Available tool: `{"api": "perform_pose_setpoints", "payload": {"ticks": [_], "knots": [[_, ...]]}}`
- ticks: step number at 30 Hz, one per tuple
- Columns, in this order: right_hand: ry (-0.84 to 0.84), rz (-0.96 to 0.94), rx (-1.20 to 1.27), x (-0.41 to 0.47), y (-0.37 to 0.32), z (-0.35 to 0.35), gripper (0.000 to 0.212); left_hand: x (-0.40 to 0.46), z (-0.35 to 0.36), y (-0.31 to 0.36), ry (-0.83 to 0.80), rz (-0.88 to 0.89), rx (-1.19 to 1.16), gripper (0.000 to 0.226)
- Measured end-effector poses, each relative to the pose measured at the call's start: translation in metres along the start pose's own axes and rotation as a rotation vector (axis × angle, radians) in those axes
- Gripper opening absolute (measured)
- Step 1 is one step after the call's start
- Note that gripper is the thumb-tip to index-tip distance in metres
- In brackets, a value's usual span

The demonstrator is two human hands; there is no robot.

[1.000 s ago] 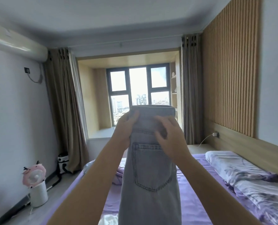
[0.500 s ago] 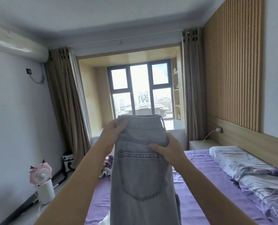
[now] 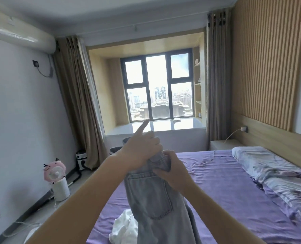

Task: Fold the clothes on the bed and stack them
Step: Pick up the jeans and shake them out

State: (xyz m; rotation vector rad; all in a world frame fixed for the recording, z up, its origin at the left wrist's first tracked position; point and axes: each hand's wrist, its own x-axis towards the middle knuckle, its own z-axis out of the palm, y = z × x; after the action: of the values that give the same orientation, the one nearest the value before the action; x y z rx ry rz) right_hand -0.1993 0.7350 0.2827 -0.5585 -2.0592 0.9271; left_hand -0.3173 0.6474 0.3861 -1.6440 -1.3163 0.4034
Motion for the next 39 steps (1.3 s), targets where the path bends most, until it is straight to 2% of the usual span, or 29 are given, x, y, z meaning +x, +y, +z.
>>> {"api": "perform_pose_setpoints", "payload": {"ticks": [4, 7, 12, 14, 17, 19, 21, 27, 30, 33, 36, 38, 39], "knots": [[-0.051, 0.064, -0.075, -0.028, 0.025, 0.014, 0.036, -0.014, 0.018, -0.016, -0.098, -0.057, -0.144, 0.033], [-0.054, 0.056, -0.058, -0.031, 0.030, 0.023, 0.025, -0.012, 0.009, -0.018, -0.094, -0.106, -0.068, 0.031], [-0.141, 0.072, 0.218, -0.033, 0.029, 0.024, 0.029, -0.009, 0.003, -0.036, -0.226, -0.196, -0.116, 0.035], [-0.097, 0.070, 0.198, -0.048, 0.051, 0.024, 0.036, -0.008, 0.002, -0.048, -0.270, -0.232, -0.156, 0.031], [0.003, 0.107, 0.061, -0.078, 0.089, 0.032, 0.032, -0.002, -0.004, -0.065, -0.351, -0.240, -0.222, 0.024], [0.106, 0.143, 0.009, -0.090, 0.103, 0.039, 0.049, 0.003, -0.007, -0.073, -0.362, -0.214, -0.249, 0.024], [0.147, 0.209, 0.012, -0.092, 0.107, 0.044, 0.047, 0.006, -0.006, -0.076, -0.364, -0.181, -0.269, 0.026], [-0.011, 0.320, 0.080, -0.080, 0.100, 0.057, 0.024, 0.009, -0.004, -0.065, -0.378, -0.133, -0.344, 0.031], [-0.058, 0.412, 0.247, -0.077, 0.107, 0.066, 0.035, 0.007, -0.001, -0.058, -0.395, -0.154, -0.352, 0.030], [-0.105, 0.491, 0.244, -0.075, 0.115, 0.070, 0.050, 0.010, -0.006, -0.051, -0.386, -0.165, -0.332, 0.028], [0.041, 0.348, 0.121, -0.072, 0.097, 0.063, 0.042, 0.013, -0.008, -0.045, -0.391, -0.176, -0.334, 0.028], [0.213, 0.171, 0.054, -0.070, 0.076, 0.056, 0.051, 0.013, -0.007, -0.043, -0.365, -0.173, -0.314, 0.028], [0.244, 0.104, 0.022, -0.066, 0.067, 0.052, 0.060, 0.014, -0.007, -0.042, -0.353, -0.173, -0.313, 0.029]]}}
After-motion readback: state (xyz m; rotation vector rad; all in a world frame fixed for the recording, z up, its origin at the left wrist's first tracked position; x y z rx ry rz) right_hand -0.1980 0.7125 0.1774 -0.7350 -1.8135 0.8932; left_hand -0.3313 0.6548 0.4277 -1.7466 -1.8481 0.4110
